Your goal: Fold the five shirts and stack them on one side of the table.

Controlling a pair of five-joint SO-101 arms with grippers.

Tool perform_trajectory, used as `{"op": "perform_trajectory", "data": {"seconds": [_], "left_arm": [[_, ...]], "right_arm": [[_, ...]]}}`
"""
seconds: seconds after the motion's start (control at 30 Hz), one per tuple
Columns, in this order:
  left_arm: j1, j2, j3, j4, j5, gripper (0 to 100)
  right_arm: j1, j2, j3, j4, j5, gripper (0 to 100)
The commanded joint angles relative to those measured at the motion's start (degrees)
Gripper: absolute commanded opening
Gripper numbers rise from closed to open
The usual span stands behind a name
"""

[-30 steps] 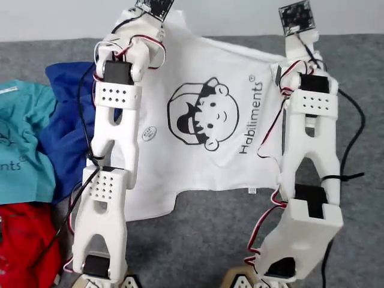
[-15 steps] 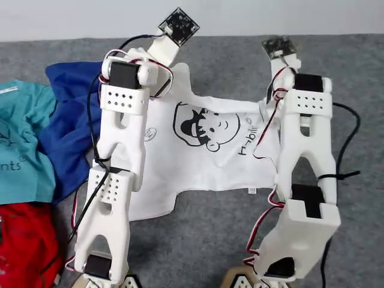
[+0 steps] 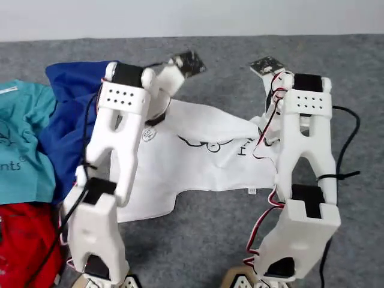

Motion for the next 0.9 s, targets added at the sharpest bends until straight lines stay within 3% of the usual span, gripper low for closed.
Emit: {"op": "perform_trajectory", "data": {"seconds": [0.0,0.3,0.87], "left_arm": [[-0.1,-10.6,12.6,1.6,-3.3,0],[-1.0,-18.9,29.9,1.6,-9.2,0],[-3.8,-19.3,32.8,1.7,-11.3,0]], "right_arm": [[1.6,-0.2,-0.1,0.4,3.9,0.9],[3.9,-0.2,9.8,-4.5,11.9,0.9],[3.4,-0.5,13.5,-2.7,13.9,0.9]]}}
